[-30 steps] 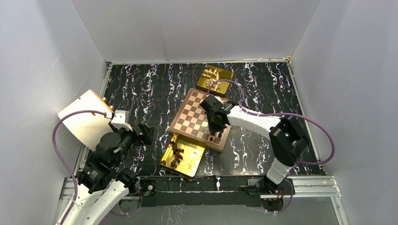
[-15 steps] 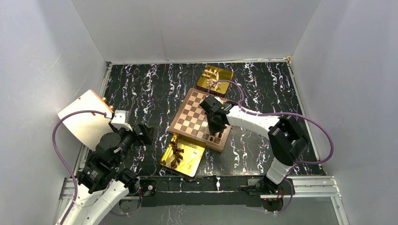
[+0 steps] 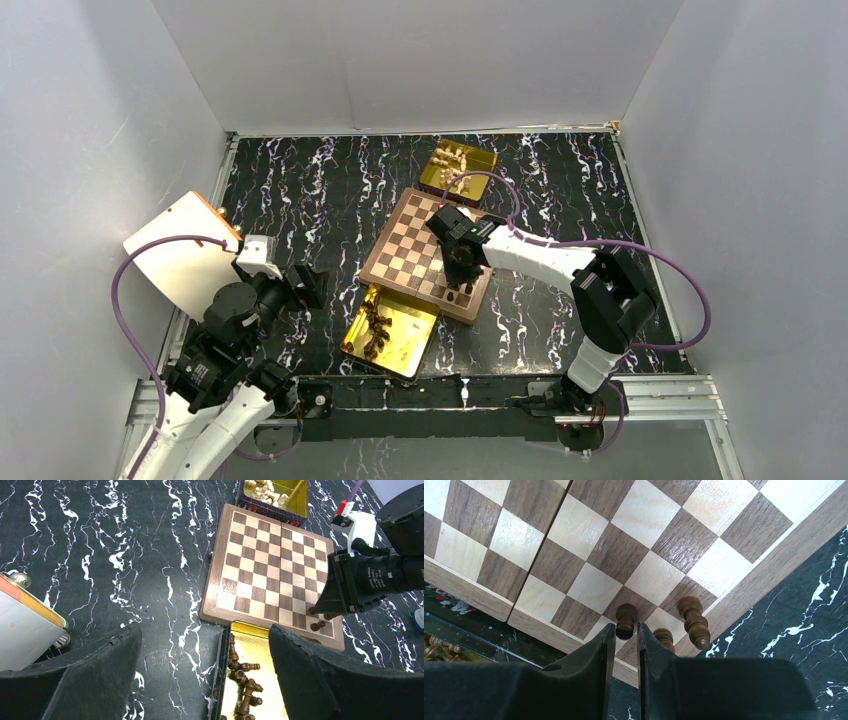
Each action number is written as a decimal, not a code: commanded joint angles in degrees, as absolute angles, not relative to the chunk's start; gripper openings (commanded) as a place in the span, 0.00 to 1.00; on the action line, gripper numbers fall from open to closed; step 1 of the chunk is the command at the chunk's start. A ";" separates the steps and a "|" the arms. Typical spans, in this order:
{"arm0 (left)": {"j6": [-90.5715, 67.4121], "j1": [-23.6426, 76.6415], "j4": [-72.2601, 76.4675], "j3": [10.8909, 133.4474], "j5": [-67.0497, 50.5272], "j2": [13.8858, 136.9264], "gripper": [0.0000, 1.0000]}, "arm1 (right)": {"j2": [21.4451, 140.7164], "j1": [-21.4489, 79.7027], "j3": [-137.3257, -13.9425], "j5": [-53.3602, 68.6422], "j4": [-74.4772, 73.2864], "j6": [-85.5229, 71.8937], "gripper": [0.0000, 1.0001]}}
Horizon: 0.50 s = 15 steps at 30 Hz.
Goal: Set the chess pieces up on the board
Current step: Place the chess piece on the chessboard.
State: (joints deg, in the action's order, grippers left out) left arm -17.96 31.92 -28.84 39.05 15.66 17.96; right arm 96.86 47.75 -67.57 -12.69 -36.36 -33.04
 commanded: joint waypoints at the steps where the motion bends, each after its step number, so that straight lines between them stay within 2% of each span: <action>1: -17.61 31.55 -28.28 39.02 15.82 17.96 0.94 | 96.08 47.62 -69.18 -13.57 -37.97 -33.57 0.31; 15: -17.62 31.55 -28.17 39.02 15.74 18.28 0.94 | 95.23 47.59 -70.01 -13.33 -38.52 -33.20 0.33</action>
